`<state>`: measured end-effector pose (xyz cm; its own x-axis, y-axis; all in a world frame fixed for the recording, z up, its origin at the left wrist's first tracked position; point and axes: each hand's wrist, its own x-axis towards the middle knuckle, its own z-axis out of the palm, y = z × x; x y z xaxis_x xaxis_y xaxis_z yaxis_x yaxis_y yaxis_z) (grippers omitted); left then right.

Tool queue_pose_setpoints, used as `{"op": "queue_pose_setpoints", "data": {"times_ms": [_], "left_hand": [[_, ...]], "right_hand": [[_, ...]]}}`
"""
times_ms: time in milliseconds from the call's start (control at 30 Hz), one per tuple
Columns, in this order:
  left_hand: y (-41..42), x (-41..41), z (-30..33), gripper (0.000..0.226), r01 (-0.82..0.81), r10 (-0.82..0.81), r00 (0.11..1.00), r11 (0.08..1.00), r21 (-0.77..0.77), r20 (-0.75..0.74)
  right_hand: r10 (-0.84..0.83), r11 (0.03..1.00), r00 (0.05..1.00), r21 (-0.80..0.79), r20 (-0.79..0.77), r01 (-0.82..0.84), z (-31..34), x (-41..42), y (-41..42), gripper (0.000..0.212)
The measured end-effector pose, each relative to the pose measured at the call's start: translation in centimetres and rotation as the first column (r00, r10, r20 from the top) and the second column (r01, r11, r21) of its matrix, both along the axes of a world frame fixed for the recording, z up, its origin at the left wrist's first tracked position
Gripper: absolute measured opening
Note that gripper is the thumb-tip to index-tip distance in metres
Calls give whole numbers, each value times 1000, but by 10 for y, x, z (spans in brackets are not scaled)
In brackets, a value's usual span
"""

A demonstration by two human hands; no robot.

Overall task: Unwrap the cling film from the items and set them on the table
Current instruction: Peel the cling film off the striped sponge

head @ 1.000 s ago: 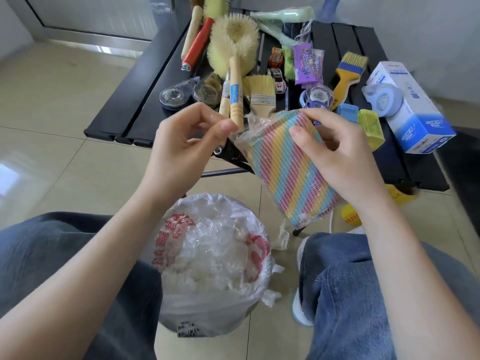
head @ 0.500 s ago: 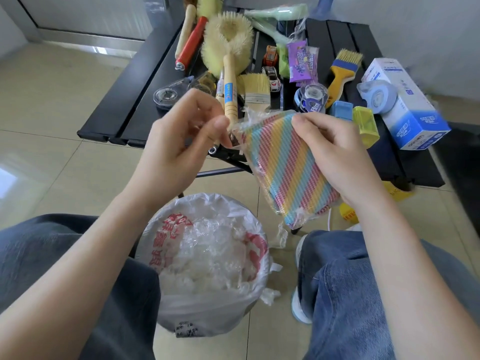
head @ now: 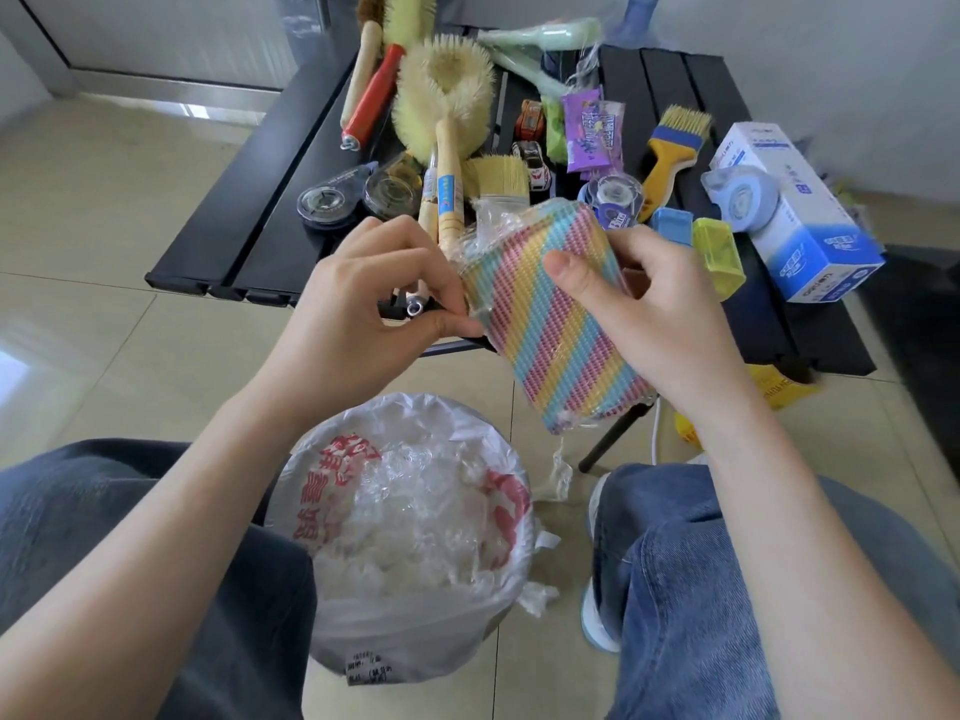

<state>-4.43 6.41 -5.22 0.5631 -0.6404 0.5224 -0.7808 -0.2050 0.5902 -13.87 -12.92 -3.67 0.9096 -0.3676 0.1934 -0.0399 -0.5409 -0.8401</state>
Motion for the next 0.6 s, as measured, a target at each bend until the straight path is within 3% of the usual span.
{"op": "queue_pose_setpoints", "data": {"times_ms": [100,200,300,467,600], "left_hand": [[-1,-2,2,27,50,-51,998,999,-11,-21],[-2,-4,4,22,54,-59,986,998,-34,-158],[-3,-4,3,17,56,-72,966,996,-73,-247],[-8,-5,4,28,103,-101,982,995,4,-157],[-8,-3,3,21,149,-147,981,989,7,-128]], "right_hand": [[-90,994,995,-60,37,92,-6,3,0,38],[-128,989,990,-65,57,132,-11,4,-1,51],[-152,987,987,-53,61,155,-12,3,3,47],[-138,990,989,-9,47,138,-11,3,12,44],[-146,988,988,52,46,144,-9,3,8,54]]}}
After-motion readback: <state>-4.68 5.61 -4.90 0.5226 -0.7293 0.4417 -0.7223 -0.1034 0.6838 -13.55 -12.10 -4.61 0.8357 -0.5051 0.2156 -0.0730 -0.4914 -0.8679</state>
